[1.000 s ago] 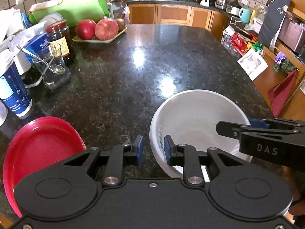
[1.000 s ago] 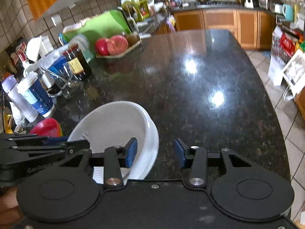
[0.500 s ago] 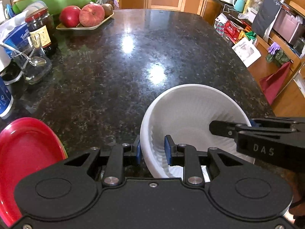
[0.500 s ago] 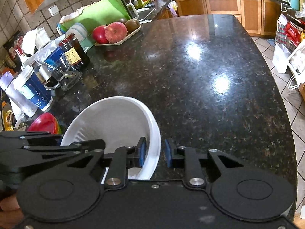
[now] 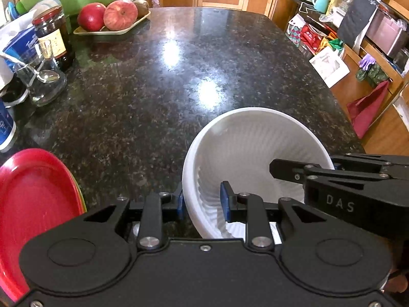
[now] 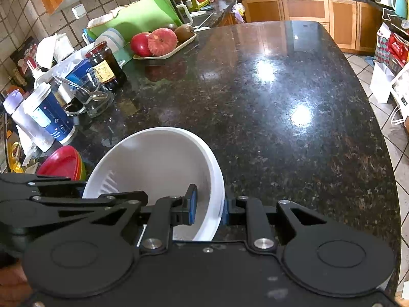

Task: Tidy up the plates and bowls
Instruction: 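Lift the bowl stack with both grippers and carry it over the red plates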

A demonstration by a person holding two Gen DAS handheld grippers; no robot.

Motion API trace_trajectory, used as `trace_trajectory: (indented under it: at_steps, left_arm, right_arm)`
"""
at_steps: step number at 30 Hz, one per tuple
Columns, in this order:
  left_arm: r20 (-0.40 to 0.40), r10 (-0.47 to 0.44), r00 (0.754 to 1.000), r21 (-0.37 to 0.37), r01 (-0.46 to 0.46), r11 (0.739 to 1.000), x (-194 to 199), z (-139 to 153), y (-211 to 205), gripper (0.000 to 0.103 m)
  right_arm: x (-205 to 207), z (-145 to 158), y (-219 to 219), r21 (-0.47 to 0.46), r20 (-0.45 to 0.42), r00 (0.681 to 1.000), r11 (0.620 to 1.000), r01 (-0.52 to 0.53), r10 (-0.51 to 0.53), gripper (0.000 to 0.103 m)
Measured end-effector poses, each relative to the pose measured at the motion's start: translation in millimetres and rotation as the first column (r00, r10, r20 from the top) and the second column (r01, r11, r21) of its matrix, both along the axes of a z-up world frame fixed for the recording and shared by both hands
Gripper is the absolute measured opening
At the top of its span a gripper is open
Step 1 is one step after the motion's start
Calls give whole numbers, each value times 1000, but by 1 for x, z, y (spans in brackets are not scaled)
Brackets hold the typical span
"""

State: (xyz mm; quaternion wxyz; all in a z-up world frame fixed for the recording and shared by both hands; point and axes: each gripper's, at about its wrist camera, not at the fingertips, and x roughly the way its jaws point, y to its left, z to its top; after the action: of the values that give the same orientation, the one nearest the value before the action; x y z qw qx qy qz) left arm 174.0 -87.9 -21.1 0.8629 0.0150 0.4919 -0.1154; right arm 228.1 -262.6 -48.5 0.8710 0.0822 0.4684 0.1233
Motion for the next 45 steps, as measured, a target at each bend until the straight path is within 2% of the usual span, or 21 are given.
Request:
trace_trajectory:
  at_steps: [13,24,34,45]
  left_arm:
    - [48,82,995,9,-82,997,-25,17,-4,34]
    - [63,186,981,9,-187,982,-53,29,16,34]
    - [99,237,966,14,-240,971,-64,42,71,35]
    - [87,231,969,33,-235,971,-65,46,148,36]
  right_arm:
    - [-22,15,-1,18,57,996,998,-63,62,21]
    - [-40,30,21,12,111,977,983,-183,181,21]
    - [-44,44,82,15,157,958,969,-247,242,21]
    - [-36,42,171,23,147,961,971,-239,233,21]
